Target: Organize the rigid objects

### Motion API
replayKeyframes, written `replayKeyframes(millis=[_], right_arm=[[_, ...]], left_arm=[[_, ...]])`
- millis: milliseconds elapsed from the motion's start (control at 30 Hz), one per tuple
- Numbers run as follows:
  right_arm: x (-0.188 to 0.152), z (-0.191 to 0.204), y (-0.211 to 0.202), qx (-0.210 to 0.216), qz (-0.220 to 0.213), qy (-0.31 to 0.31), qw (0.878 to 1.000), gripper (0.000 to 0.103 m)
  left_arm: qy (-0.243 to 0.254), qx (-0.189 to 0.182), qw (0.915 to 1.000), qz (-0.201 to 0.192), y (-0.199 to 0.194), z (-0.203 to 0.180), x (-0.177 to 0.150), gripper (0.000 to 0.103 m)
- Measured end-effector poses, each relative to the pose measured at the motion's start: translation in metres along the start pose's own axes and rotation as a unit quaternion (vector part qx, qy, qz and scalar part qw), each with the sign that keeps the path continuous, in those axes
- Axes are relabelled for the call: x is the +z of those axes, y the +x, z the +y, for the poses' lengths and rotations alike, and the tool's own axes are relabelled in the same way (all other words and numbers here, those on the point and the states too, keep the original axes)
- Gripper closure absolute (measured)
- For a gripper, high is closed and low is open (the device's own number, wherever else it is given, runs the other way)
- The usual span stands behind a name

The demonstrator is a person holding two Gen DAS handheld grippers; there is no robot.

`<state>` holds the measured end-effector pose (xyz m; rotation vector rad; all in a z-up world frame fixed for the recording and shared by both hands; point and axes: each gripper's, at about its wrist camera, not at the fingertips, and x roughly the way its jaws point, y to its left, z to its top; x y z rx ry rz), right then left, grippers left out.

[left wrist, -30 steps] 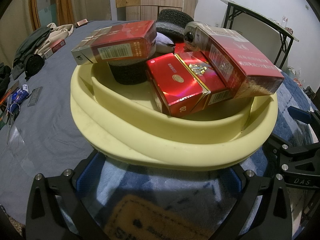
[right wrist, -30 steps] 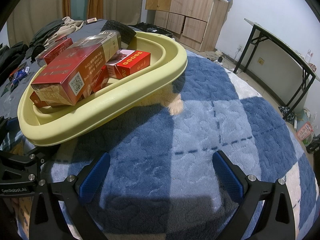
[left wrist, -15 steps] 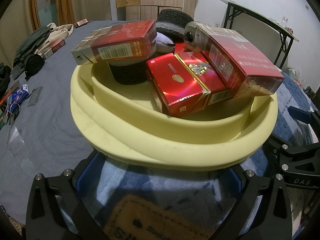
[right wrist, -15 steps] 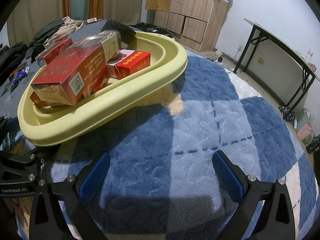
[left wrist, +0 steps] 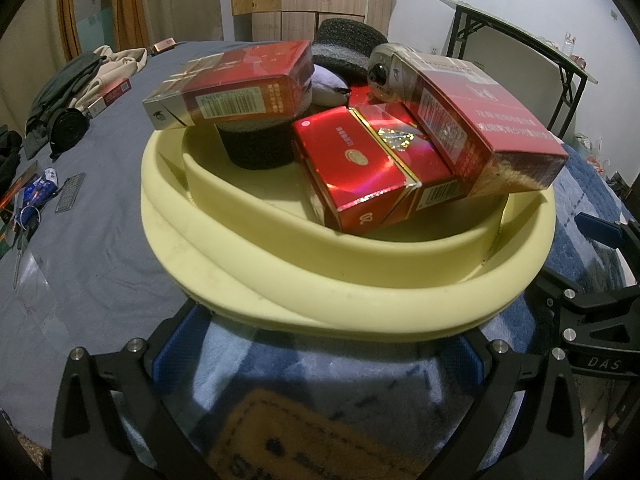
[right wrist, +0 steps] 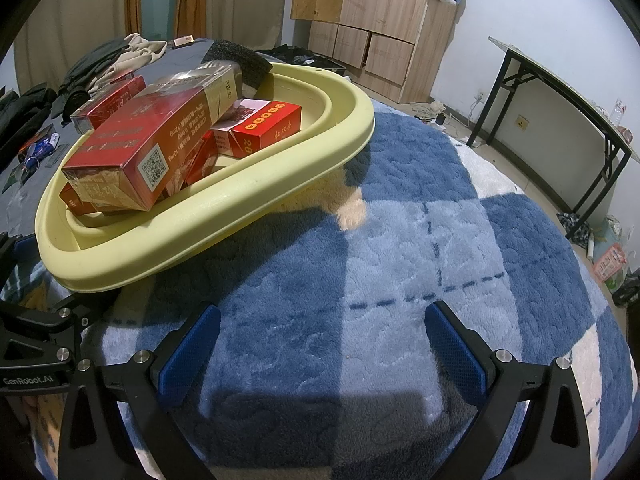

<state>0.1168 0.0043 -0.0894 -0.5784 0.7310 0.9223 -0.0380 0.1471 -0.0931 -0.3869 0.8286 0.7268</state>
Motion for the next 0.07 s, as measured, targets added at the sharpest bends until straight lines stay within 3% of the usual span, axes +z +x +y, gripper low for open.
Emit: replayKeyframes(millis=[67], right_arm=[[0.0000,-0.0001,0.0001,0.000,0.000,0.000,1.000,0.000]], left_arm=[[0.000,0.000,1.0000,0.000,0.0000,0.0000,0.0000,0.000]])
